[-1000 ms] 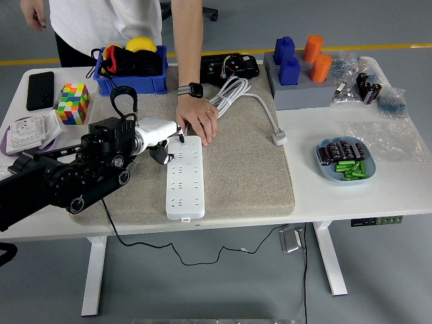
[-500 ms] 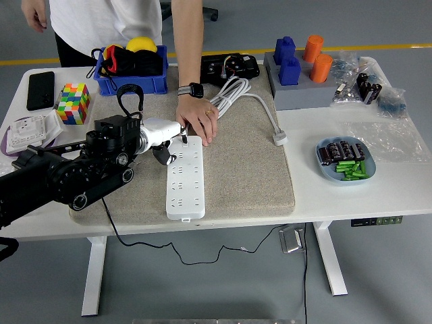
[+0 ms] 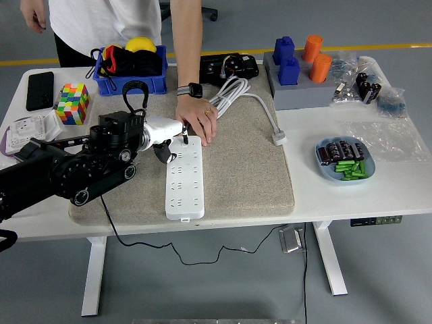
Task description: Pull the plug out,throw it away,press the button
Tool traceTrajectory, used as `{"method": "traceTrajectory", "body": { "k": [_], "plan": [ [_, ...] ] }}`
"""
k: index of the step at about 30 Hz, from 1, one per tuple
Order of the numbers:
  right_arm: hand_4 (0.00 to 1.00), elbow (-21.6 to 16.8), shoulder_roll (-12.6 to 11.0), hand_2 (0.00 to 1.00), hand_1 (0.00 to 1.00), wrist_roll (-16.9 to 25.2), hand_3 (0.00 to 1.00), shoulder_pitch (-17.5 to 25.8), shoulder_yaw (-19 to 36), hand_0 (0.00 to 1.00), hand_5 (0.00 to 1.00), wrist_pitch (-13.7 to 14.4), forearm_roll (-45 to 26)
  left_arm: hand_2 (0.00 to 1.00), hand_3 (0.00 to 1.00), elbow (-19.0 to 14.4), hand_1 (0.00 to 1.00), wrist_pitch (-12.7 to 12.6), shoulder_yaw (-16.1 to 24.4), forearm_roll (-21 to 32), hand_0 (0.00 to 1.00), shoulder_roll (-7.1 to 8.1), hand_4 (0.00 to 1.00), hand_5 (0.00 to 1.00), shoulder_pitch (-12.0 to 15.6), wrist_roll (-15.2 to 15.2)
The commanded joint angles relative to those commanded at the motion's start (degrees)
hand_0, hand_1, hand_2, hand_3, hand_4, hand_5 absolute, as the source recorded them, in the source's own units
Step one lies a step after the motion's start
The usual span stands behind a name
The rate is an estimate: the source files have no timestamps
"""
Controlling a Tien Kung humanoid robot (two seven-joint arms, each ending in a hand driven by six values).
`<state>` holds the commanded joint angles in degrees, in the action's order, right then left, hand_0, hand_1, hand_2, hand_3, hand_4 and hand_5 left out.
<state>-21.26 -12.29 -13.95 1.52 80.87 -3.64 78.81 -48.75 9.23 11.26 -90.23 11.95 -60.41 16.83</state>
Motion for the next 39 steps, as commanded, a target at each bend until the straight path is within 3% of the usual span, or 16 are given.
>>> {"method": "traceTrajectory", "body": {
  "k": [29, 32, 39],
  "plan": [
    [0.787, 0.0, 0.1, 0.743, 0.746, 0.0, 0.744, -0.1, 0.1, 0.785, 0.795, 0.0, -0.1, 0.150, 0.697, 1.3, 0.084, 1.0, -4.6, 4.8, 0.109, -0.71, 0.548, 0.017, -2.1, -0.7],
    [0.787, 0.0, 0.1, 0.743, 0.746, 0.0, 0.744, -0.1, 0.1, 0.785, 0.795, 0.0, 0.0, 0.150, 0.697, 1.1, 0.084, 1.0, -3.5, 4.6, 0.109, -0.47, 0.548, 0.017, -1.9, -0.8],
    [0.787, 0.0, 0.1, 0.743, 0.746, 0.0, 0.744, 0.0, 0.3, 0.785, 0.794, 0.0, 0.0, 0.150, 0.694, -2.0, 0.084, 0.6, 5.6, 1.1, 0.109, 1.54, 0.546, 0.014, 0.1, -1.0]
  ]
}}
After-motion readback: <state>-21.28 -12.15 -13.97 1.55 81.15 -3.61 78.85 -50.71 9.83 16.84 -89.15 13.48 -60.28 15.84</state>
